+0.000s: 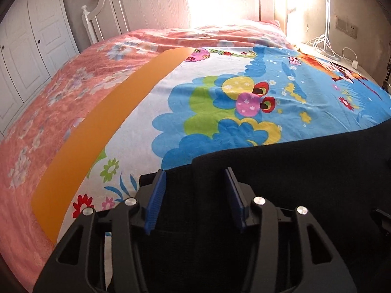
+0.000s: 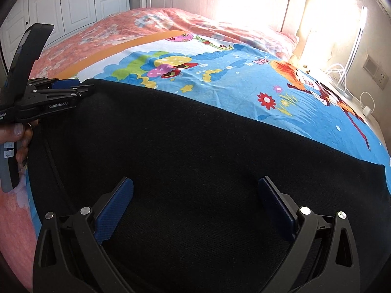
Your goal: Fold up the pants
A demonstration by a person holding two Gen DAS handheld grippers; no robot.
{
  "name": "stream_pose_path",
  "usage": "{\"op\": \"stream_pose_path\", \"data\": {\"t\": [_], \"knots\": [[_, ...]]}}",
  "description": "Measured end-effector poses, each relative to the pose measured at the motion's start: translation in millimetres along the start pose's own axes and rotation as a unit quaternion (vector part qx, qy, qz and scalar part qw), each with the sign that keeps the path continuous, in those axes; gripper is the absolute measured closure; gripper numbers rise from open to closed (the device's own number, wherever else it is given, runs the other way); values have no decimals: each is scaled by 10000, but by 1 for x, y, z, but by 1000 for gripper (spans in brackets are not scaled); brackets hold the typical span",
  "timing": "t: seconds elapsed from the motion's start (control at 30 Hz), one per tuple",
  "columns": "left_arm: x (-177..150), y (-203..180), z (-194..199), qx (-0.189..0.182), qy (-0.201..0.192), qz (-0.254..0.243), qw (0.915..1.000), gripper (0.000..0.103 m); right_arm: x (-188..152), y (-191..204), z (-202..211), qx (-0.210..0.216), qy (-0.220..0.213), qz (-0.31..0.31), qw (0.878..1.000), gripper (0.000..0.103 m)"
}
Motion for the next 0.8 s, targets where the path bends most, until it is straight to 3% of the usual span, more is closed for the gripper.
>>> {"op": "stream_pose_path", "data": {"t": [0.07, 0.1, 0.17, 0.2, 0.27, 0.33, 0.47, 0.5, 0.57, 0.7, 0.8], "knots": [[-2, 21, 11, 265, -99, 347, 9990, 35, 1, 0, -1, 32, 21, -26, 10000, 5], [-3, 26, 22, 175, -294, 619, 9975, 35, 1, 0, -1, 40, 28, -33, 10000, 5], [-15, 41, 50, 84, -713, 1494, 9862, 38, 1, 0, -1, 54, 37, -46, 10000, 5], [-26, 47, 62, -144, -934, 1995, 9753, 39, 1, 0, -1, 56, 36, -48, 10000, 5], [-60, 60, 87, -409, -1259, 3088, 9419, 41, 1, 0, -1, 57, 33, -50, 10000, 5], [-95, 62, 105, -863, -1560, 3926, 9023, 44, 0, 0, -1, 57, 34, -49, 10000, 5], [-149, 44, 113, -1903, -1801, 4887, 8322, 44, 1, 0, -1, 72, 37, -64, 9999, 5], [-158, 39, 108, -2092, -1743, 5052, 8189, 46, 1, 0, -1, 74, 38, -65, 9999, 5], [-163, 35, 101, -2297, -1712, 5148, 8080, 50, 0, 0, -1, 82, 39, -73, 9999, 5], [-160, 35, 76, -2505, -1388, 5302, 7980, 56, 1, 1, -1, 85, 40, -77, 9999, 5], [-147, 37, 60, -2626, -1158, 5216, 8035, 62, 1, 0, -1, 91, 41, -81, 9999, 5]]}}
Point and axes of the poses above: each gripper's, at about its wrist camera, not at the fingertips, and z roughly against the way its jaws point, y to its left, x to its top, the point moved 7 cm from there along -z, roughly the way its jaws point, and after that the axes turned 15 degrees about -z, right-handed, at the moved point
